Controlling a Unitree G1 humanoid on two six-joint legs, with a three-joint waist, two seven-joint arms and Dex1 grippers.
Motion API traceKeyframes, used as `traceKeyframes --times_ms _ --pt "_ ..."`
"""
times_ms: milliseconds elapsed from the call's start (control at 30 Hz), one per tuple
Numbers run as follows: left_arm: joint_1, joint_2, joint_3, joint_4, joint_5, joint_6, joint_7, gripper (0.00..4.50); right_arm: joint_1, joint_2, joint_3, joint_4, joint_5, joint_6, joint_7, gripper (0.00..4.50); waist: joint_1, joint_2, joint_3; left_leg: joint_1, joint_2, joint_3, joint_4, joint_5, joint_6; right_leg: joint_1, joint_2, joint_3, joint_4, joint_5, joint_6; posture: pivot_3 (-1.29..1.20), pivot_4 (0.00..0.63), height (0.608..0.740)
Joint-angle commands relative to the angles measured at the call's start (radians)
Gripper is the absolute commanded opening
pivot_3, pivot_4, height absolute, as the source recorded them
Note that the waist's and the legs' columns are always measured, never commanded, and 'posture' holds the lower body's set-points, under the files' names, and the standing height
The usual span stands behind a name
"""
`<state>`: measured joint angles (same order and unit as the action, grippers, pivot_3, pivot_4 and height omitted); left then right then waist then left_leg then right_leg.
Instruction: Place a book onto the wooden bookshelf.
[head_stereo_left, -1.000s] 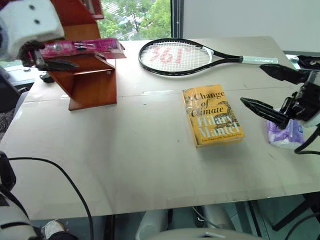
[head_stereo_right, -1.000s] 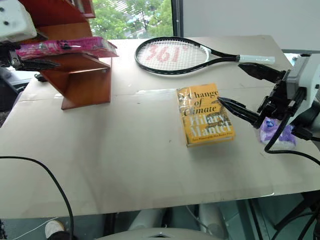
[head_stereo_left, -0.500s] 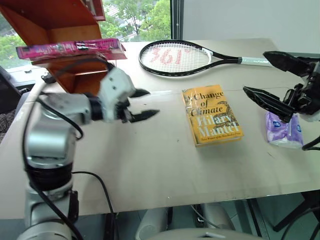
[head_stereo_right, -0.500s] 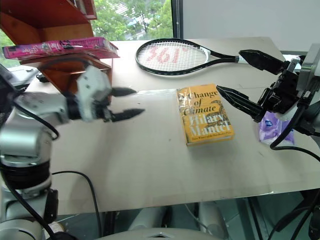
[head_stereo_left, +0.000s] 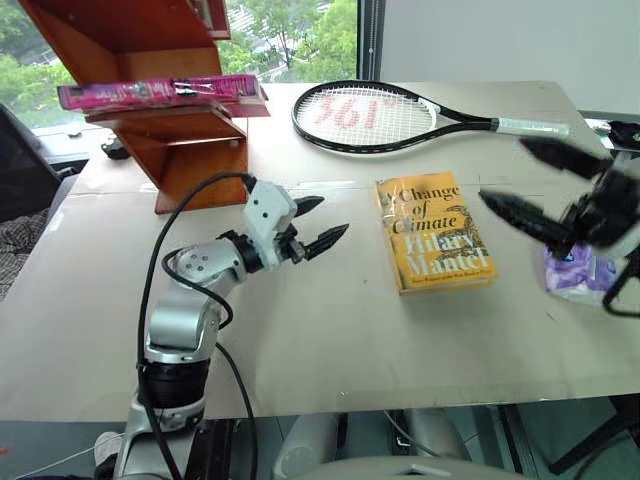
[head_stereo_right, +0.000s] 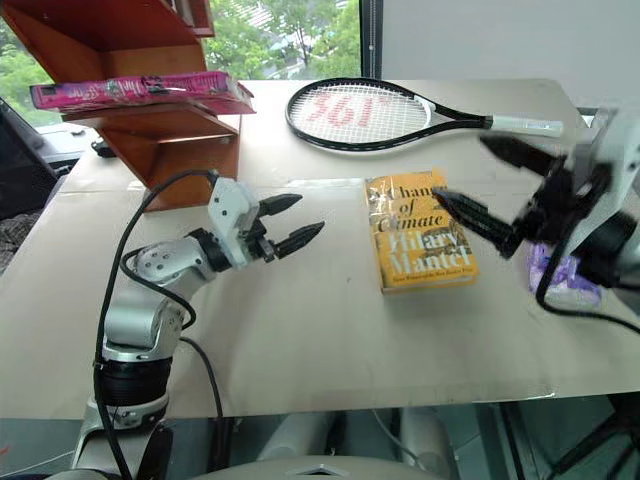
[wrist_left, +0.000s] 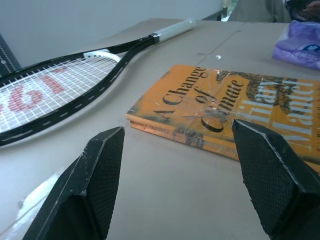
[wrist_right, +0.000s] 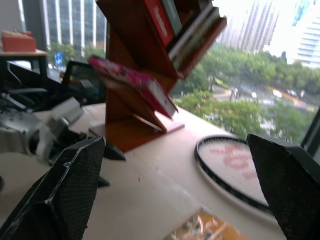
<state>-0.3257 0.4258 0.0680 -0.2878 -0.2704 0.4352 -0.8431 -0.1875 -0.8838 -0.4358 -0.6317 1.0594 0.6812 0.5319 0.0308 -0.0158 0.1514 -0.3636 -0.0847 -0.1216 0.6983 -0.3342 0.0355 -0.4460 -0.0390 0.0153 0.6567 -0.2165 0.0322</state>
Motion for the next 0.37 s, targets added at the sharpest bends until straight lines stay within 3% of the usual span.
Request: traceKeyframes --times_ms 33,167,367 --pt "0.071 0.051 0.016 -0.040 -0.045 -0.037 -0.045 3.51 0.170 -0.001 -0.095 -0.062 -0.062 0.009 0.002 4.50 0.000 0.000 -0.001 0.000 0.000 0.000 0.000 0.000 0.000 -0.001 0.000 0.001 0.000 0.000 0.000 0.00 0.150 0.740" --pt "0.246 0.186 0.116 -0.065 -0.140 0.012 -0.148 3.51 0.526 0.028 -0.225 -0.093 -0.205 0.004 0.081 4.50 -0.001 0.002 -0.002 0.002 0.002 0.001 -0.005 0.000 0.000 -0.001 0.001 0.001 0.000 0.000 0.000 0.00 0.150 0.740" --pt "0.349 0.276 0.194 -0.080 -0.221 0.046 -0.182 3.51 0.771 0.112 -0.299 -0.112 -0.338 -0.088 0.158 4.50 0.007 0.003 -0.002 0.013 0.002 0.003 -0.007 0.000 0.000 0.009 0.001 0.003 -0.002 0.000 0.000 0.00 0.150 0.740"
